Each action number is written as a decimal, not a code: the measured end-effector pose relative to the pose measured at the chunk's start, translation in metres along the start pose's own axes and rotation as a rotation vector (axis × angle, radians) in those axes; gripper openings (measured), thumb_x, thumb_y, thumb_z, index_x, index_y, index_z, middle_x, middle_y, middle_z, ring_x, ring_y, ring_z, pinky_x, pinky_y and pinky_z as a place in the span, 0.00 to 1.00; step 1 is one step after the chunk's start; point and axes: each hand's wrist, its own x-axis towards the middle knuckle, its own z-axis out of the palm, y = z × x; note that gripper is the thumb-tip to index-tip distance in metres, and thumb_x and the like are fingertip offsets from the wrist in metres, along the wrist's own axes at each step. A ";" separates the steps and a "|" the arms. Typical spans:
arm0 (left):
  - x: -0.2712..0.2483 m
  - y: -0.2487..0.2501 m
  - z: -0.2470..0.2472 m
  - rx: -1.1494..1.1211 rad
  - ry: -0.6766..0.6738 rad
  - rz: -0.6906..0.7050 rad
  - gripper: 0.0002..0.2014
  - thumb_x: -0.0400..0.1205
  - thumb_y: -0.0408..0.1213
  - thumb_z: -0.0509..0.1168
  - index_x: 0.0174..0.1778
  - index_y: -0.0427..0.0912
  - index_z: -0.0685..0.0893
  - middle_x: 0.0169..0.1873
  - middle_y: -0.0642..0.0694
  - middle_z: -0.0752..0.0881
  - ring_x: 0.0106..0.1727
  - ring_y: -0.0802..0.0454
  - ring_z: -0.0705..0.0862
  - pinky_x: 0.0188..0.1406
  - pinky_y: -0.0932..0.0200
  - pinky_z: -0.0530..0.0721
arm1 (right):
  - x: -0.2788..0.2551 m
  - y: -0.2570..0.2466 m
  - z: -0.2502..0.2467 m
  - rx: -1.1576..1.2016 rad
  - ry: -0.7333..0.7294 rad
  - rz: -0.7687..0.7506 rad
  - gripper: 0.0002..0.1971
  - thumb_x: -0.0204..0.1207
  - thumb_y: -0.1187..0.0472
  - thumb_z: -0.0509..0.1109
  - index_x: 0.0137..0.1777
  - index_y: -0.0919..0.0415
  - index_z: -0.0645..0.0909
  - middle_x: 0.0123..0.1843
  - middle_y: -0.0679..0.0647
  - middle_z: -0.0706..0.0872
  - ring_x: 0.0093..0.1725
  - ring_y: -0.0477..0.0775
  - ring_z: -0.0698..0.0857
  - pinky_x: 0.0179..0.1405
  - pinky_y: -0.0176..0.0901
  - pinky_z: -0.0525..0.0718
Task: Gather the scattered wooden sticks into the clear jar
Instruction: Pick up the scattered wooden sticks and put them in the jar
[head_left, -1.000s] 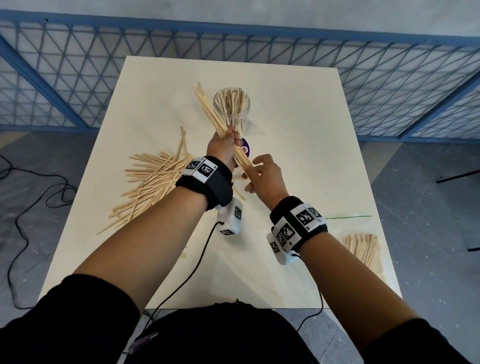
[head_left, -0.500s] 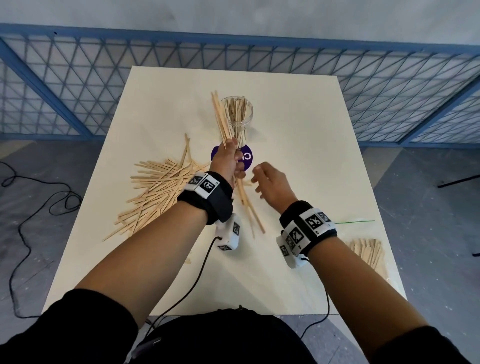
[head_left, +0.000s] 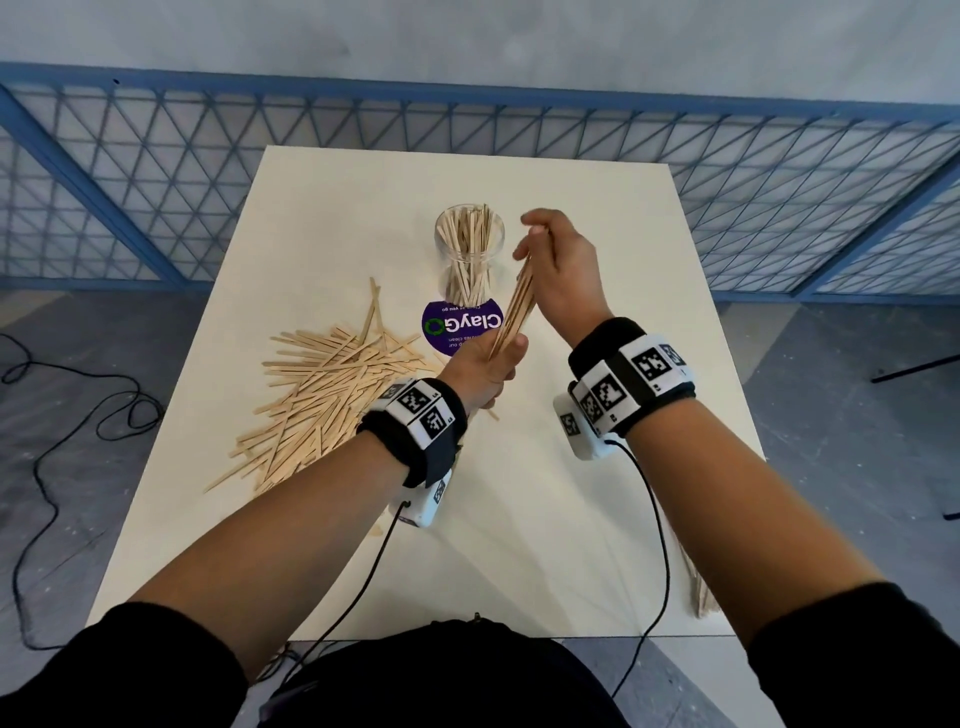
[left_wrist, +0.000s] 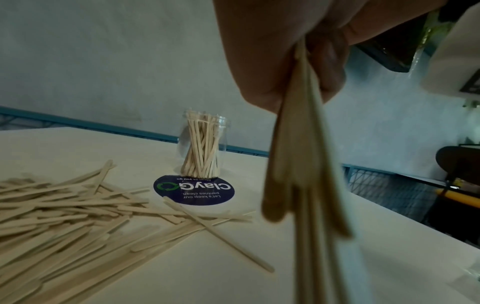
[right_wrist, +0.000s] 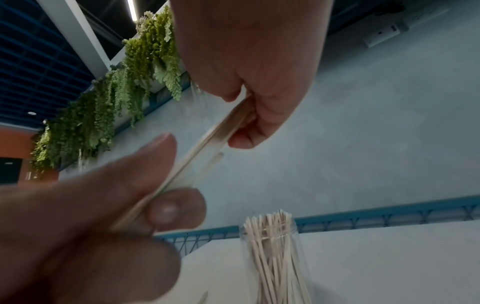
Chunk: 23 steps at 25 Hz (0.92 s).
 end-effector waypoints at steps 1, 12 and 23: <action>0.001 0.000 -0.001 0.024 -0.008 0.002 0.17 0.85 0.49 0.55 0.31 0.49 0.66 0.25 0.49 0.67 0.23 0.56 0.60 0.17 0.67 0.57 | -0.002 0.001 0.000 0.000 0.005 -0.001 0.12 0.83 0.65 0.52 0.53 0.64 0.78 0.32 0.47 0.80 0.23 0.37 0.75 0.27 0.32 0.75; 0.008 0.001 0.002 0.170 -0.034 0.062 0.21 0.85 0.51 0.52 0.28 0.45 0.65 0.23 0.49 0.69 0.16 0.59 0.67 0.17 0.65 0.67 | -0.011 -0.014 -0.002 0.008 -0.013 0.094 0.12 0.76 0.70 0.57 0.39 0.68 0.83 0.27 0.50 0.80 0.27 0.48 0.76 0.27 0.36 0.77; 0.013 0.012 0.005 0.150 -0.025 0.109 0.20 0.87 0.45 0.52 0.28 0.43 0.66 0.22 0.46 0.70 0.11 0.64 0.67 0.13 0.70 0.67 | -0.016 -0.008 0.000 -0.072 -0.109 0.103 0.14 0.76 0.71 0.56 0.49 0.70 0.84 0.36 0.51 0.83 0.33 0.48 0.79 0.34 0.35 0.76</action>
